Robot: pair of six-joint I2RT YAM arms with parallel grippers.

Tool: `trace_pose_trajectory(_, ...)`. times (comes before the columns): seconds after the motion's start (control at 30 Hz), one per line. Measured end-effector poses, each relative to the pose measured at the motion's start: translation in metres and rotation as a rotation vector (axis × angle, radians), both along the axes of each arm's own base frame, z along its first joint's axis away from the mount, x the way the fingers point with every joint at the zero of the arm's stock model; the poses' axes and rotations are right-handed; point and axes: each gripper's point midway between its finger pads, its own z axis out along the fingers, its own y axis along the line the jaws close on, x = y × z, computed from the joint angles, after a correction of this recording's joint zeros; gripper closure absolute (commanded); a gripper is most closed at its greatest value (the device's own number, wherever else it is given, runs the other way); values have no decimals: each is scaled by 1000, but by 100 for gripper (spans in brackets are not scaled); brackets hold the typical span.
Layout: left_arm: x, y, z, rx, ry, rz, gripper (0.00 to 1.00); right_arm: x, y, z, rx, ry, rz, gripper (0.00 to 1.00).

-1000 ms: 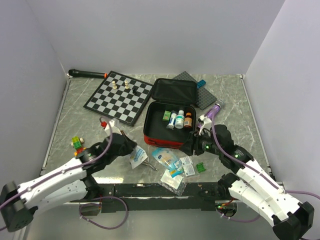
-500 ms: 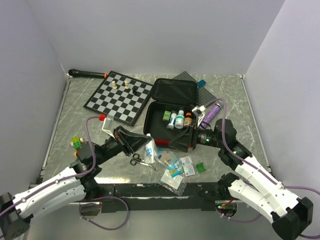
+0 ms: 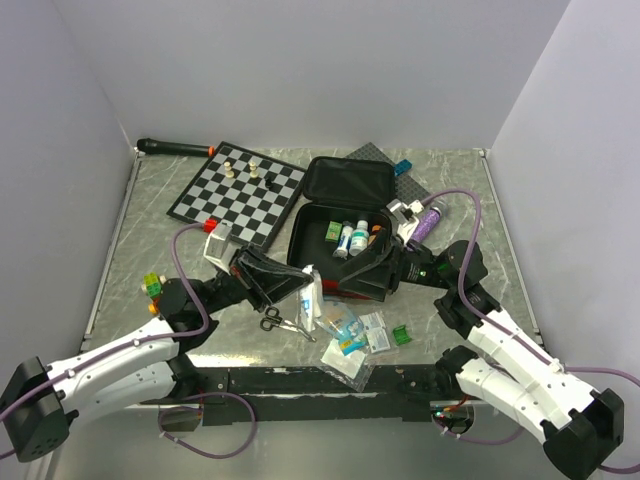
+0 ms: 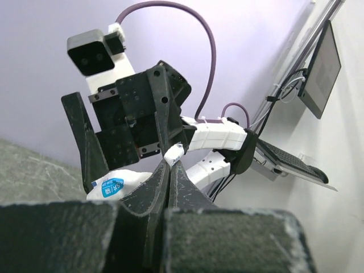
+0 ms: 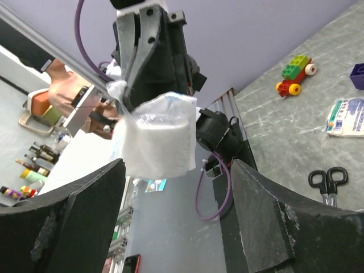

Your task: Organize the medicine kit

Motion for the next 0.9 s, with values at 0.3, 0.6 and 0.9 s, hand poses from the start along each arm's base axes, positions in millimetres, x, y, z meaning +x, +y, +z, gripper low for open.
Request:
trace_pose_trajectory(0.3, -8, -6, 17, -42, -52, -77, 99, -4, 3, 5, 42, 10, 54, 15)
trace_pose_trajectory(0.6, -10, -28, 3, 7, 43, -259, 99, -10, 10, 17, 142, 31, 197, 21)
trace_pose_trajectory(0.9, -14, -26, 8, -7, 25, -281, 99, -29, 13, 19, 129, -13, 279, 31)
